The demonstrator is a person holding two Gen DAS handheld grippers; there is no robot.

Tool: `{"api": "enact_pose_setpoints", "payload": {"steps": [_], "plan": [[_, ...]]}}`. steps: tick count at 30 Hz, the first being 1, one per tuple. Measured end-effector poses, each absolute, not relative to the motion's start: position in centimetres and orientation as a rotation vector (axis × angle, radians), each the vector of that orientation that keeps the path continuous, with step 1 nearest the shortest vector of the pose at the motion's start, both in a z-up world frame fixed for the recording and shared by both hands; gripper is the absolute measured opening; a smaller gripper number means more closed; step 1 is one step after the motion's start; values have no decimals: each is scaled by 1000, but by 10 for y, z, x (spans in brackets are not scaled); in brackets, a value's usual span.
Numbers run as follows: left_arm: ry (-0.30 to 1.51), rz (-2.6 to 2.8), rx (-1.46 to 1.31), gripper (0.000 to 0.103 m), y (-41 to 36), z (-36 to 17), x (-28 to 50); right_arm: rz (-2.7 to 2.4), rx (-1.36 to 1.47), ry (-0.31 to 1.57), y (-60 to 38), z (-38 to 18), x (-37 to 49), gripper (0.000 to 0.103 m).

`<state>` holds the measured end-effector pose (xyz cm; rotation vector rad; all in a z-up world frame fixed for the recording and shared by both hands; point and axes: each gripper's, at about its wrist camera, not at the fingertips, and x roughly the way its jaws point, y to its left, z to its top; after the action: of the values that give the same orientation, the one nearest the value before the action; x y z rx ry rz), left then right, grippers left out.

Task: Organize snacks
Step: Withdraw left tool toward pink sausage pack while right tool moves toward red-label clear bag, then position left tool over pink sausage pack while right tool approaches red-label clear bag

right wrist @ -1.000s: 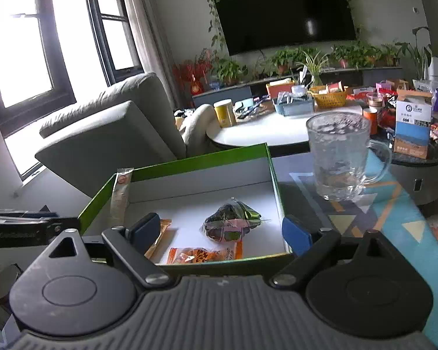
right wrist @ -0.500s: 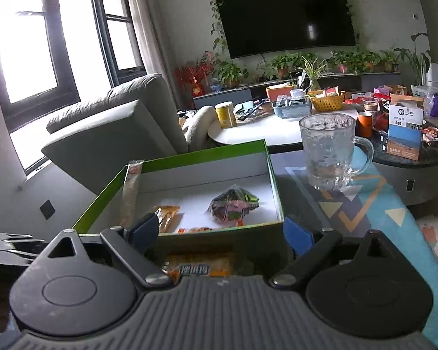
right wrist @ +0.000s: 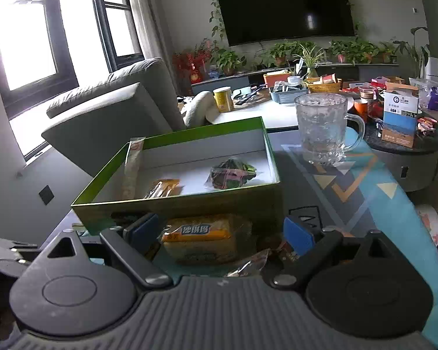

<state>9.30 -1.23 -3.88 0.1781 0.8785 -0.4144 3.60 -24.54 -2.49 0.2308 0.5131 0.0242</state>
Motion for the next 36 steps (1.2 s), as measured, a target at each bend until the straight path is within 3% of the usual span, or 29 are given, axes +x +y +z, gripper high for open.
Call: {"api": "enact_pose_setpoints", "payload": {"steps": [8, 15, 21, 36], "plan": [[780, -496, 232, 51, -16, -19, 70, 48, 228, 525, -242, -29, 27, 80], [753, -556, 226, 59, -28, -10, 74, 33, 234, 527, -246, -30, 17, 80], [663, -708, 396, 60, -52, -10, 59, 16, 246, 543, -250, -32, 14, 80], [724, -787, 643, 60, -70, -36, 65, 10, 255, 555, -251, -35, 10, 80]]}}
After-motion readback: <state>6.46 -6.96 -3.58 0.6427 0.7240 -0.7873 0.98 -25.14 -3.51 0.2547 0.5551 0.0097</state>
